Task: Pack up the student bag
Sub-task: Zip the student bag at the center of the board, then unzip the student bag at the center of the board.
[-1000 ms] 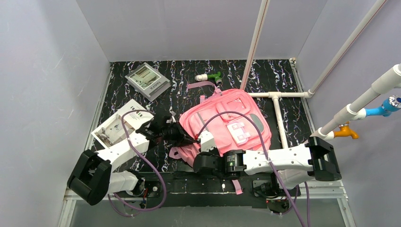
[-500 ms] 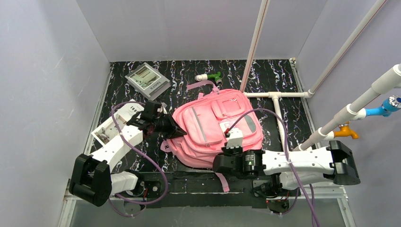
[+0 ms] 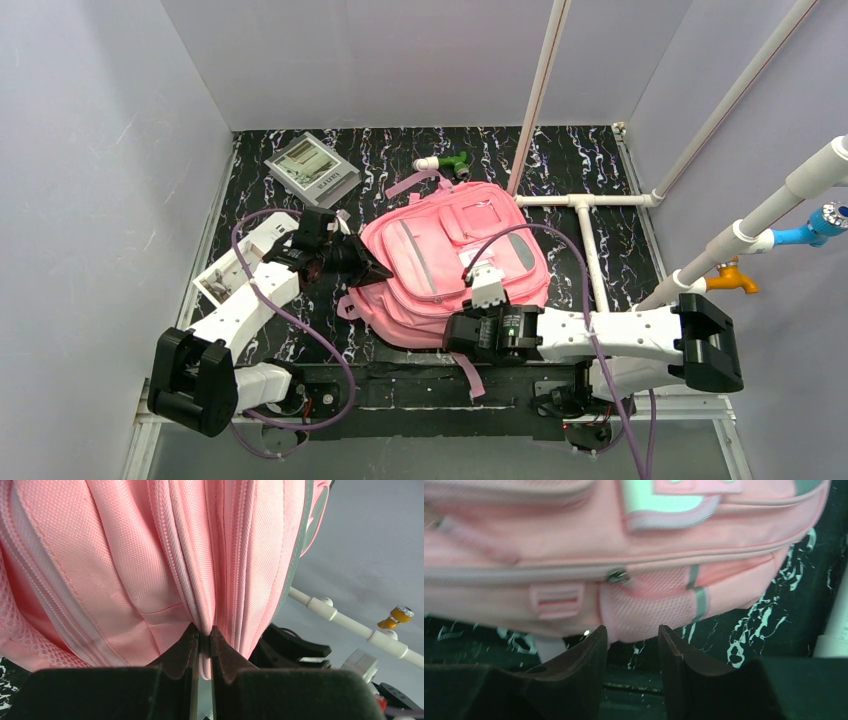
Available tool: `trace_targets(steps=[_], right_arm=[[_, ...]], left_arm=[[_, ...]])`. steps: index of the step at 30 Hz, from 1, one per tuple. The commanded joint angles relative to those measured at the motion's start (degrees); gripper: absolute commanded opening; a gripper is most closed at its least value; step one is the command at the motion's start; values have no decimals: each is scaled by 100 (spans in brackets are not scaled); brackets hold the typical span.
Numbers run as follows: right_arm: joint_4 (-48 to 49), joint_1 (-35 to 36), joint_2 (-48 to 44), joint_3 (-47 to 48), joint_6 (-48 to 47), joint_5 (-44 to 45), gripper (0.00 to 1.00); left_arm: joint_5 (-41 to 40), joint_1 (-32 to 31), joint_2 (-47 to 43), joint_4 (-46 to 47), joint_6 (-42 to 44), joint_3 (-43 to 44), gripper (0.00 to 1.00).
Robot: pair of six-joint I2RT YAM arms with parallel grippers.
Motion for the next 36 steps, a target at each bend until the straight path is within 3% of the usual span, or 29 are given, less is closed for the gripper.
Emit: trace_targets(steps=[1, 7, 10, 16, 20, 23, 28, 36], right_arm=[[-235, 595, -160, 211, -352, -614, 51], [1017, 944, -183, -687, 185, -841, 49], [1746, 944, -124, -930, 80, -952, 39], [2072, 944, 369, -829, 21, -637, 20], [2024, 944, 653, -675, -11, -589, 20], [1715, 944, 706, -732, 321, -325, 28], [1264, 944, 644, -758, 793, -22, 31], [954, 944, 752, -547, 809, -212, 25]], left_arm=[[482, 62, -198, 612, -286, 209, 0], [549, 62, -223, 691, -513, 277, 0], [552, 62, -222, 594, -469, 270, 0], [569, 61, -218, 576, -490, 227, 0], [569, 63, -247, 570, -502, 167, 0], [559, 57, -274, 561, -502, 121, 0], [525, 60, -338, 521, -504, 101, 0], [526, 63, -329, 421, -438, 162, 0]])
